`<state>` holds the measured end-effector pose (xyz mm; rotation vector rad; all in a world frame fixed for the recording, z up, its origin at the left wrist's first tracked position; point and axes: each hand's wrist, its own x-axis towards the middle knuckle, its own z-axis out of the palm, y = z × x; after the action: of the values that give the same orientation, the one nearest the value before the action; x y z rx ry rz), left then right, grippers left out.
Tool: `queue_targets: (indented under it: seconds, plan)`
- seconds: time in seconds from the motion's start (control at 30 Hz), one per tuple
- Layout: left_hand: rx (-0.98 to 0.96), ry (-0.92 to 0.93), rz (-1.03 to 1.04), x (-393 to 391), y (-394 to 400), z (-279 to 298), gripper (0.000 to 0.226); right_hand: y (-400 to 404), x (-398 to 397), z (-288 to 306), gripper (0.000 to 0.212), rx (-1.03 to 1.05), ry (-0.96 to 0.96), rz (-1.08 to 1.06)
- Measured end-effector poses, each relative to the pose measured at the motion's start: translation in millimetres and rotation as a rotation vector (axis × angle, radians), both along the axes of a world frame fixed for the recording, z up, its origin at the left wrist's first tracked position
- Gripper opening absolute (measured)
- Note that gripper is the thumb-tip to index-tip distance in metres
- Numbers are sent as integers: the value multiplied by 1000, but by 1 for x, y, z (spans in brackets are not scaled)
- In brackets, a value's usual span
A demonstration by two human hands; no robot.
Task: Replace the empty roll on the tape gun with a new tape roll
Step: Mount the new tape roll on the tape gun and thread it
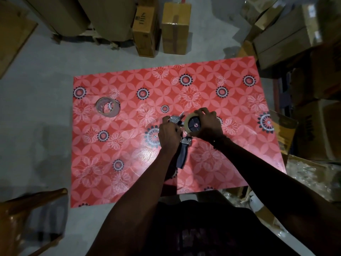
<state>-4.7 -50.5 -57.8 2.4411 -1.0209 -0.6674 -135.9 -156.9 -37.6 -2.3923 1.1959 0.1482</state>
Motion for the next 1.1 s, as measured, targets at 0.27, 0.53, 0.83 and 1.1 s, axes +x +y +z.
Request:
queue_targets:
  seconds: [0.27,0.53,0.83,1.1]
  plan:
    - [-41,-11,-152,18,0,-21,26,-3,1,5,102,-23,49,59]
    - [-60,-80,-280,27,3,-15,15,1,6,15,93,-29,94,109]
    - [-61,-132,-463,39,3,-13,12,-4,9,13,97,-26,156,179]
    - [-110,-114,-587,49,11,-4,12,-2,11,21,103,24,160,180]
